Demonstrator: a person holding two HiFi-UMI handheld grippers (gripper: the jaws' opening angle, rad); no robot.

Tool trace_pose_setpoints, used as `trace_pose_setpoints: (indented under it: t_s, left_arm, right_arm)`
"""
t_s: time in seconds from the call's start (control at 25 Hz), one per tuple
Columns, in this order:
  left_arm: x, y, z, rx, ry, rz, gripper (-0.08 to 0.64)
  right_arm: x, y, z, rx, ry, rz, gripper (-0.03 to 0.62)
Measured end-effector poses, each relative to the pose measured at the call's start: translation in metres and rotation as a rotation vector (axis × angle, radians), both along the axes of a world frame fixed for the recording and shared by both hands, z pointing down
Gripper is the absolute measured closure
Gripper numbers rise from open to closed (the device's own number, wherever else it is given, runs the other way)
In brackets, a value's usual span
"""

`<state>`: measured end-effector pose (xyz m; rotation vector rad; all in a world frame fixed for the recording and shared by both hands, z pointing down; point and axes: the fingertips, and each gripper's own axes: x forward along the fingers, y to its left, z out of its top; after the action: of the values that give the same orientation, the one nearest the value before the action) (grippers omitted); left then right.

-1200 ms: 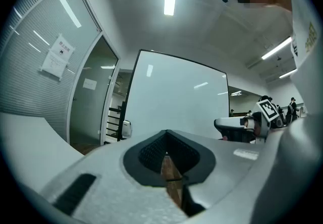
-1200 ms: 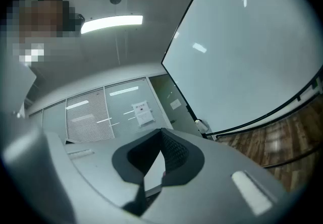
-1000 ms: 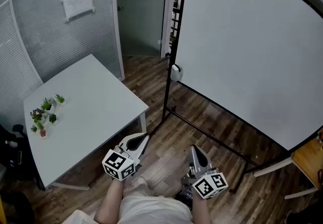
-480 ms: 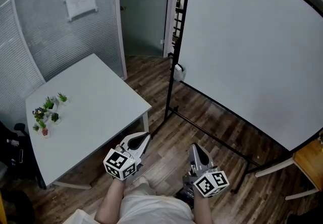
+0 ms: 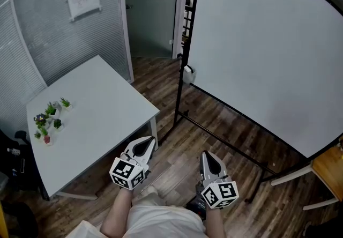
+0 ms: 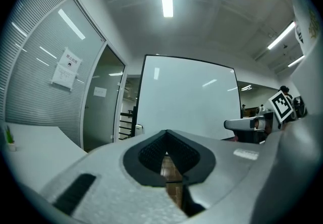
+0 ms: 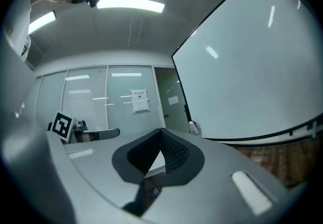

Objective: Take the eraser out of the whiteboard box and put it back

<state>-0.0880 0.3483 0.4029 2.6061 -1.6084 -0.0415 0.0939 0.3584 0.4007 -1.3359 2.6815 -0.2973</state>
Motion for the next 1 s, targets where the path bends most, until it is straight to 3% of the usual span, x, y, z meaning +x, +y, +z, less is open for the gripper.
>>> trace_pose_setpoints:
  t_s: [0.36, 0.4, 0.48, 0.52, 0.56, 0.72, 1.0]
  left_arm:
    - [-0.003, 0.001, 0.002, -0.016, -0.015, -0.023, 0.554]
    - [-0.002, -0.002, 0.001, -0.011, -0.002, -0.018, 0.519]
    - [0.000, -0.013, 0.002, -0.007, 0.016, -0.019, 0.258]
    - [-0.001, -0.020, 0.002, -0.007, 0.020, -0.027, 0.202]
    - [-0.001, -0.027, 0.003, -0.007, 0.026, -0.035, 0.172]
    - [0.002, -0.061, 0.009, -0.011, 0.055, -0.032, 0.110]
    - [0.006, -0.169, 0.036, -0.033, 0.066, 0.009, 0.091]
  right_arm:
    - [-0.004, -0.008, 0.002, 0.001, -0.020, -0.035, 0.581]
    - [-0.007, -0.011, 0.002, 0.010, -0.018, -0.044, 0.575]
    - [-0.011, -0.020, 0.003, 0.014, 0.000, -0.064, 0.356]
    - [-0.013, -0.026, 0.004, 0.013, 0.009, -0.068, 0.308]
    - [-0.013, -0.032, 0.005, 0.013, 0.015, -0.067, 0.302]
    - [-0.007, -0.064, 0.011, -0.002, 0.025, -0.047, 0.256]
    - [-0.006, -0.164, 0.034, -0.033, 0.053, -0.003, 0.219]
